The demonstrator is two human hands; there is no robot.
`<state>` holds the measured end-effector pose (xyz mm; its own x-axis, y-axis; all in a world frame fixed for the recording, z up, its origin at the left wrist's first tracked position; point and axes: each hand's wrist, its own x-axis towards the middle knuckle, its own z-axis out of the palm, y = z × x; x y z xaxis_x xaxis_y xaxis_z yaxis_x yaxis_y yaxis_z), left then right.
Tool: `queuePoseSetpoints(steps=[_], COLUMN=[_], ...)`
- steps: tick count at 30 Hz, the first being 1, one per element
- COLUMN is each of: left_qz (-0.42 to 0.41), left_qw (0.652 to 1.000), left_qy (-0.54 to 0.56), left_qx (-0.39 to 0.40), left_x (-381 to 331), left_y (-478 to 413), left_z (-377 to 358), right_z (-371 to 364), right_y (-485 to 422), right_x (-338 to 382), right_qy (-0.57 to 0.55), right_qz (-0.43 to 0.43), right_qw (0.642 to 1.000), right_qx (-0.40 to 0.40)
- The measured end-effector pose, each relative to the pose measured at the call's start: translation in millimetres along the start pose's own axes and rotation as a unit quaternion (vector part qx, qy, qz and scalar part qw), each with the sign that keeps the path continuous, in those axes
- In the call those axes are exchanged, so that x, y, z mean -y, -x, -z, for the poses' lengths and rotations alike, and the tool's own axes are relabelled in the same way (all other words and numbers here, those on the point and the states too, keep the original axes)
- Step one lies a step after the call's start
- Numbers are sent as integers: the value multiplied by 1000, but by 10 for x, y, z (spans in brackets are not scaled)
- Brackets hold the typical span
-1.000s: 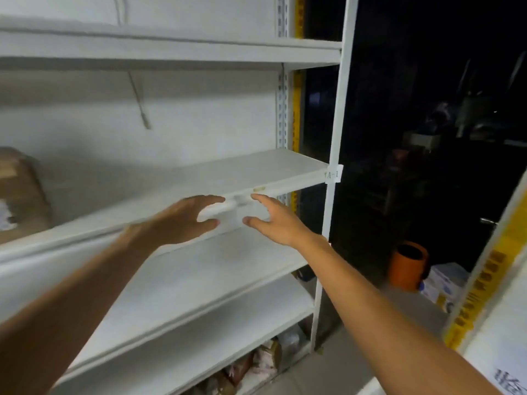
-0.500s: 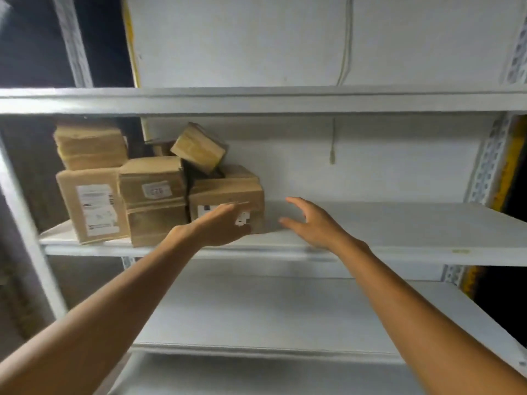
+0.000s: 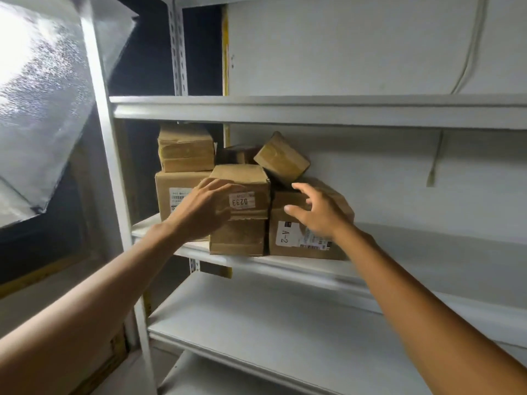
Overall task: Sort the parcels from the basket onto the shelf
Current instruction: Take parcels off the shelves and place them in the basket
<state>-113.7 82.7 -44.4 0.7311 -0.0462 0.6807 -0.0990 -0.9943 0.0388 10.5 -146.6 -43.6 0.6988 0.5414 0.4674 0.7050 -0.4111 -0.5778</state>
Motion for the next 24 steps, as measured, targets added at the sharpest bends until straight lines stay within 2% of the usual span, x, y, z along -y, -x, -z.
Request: queuePoseSetpoints(steps=[5,10,16,21,24], left_qz=[27,88,122,149,153], left_qw=[999,994,989,981,978], left_qy=[-44,-55,88,124,138], left_qx=[10,25,6,-18,-32], left_x=[185,333,430,372,356], left_y=[-38,-207,-327,-322,-260], left_z=[7,-83,-284,-300,-284], right_z=[-253,-469,-691,-775,-771], right_y=[-373,-713,-920,-859,-809], right_x=[182,230,142,276,337], right_qy=[-46,-82,-144,-219,-212], right_qz=[31,39,-5,-52,-58], right_qw=[998,995,989,974,975], right_qx=[30,44,27,7,-19])
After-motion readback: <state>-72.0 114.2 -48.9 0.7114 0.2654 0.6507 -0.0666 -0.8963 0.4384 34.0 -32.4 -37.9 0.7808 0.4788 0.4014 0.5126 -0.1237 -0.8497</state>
